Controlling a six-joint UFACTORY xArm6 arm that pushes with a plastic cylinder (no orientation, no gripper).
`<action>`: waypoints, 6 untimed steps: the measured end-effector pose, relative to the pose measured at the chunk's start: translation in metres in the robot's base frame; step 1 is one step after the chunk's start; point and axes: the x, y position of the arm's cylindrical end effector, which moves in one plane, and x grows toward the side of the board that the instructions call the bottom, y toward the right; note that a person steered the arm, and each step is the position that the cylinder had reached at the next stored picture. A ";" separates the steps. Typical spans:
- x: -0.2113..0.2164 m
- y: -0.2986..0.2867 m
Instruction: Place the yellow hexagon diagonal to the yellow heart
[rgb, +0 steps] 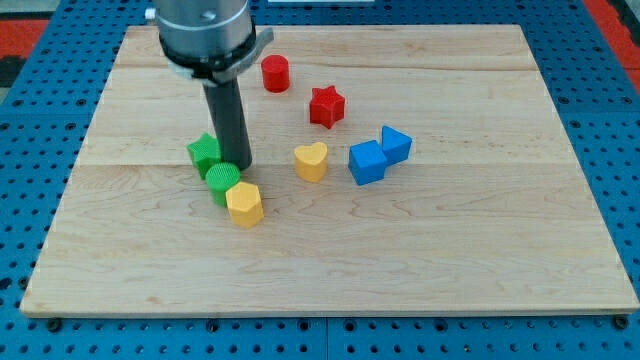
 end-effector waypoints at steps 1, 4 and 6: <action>0.011 -0.030; 0.030 0.000; 0.037 0.053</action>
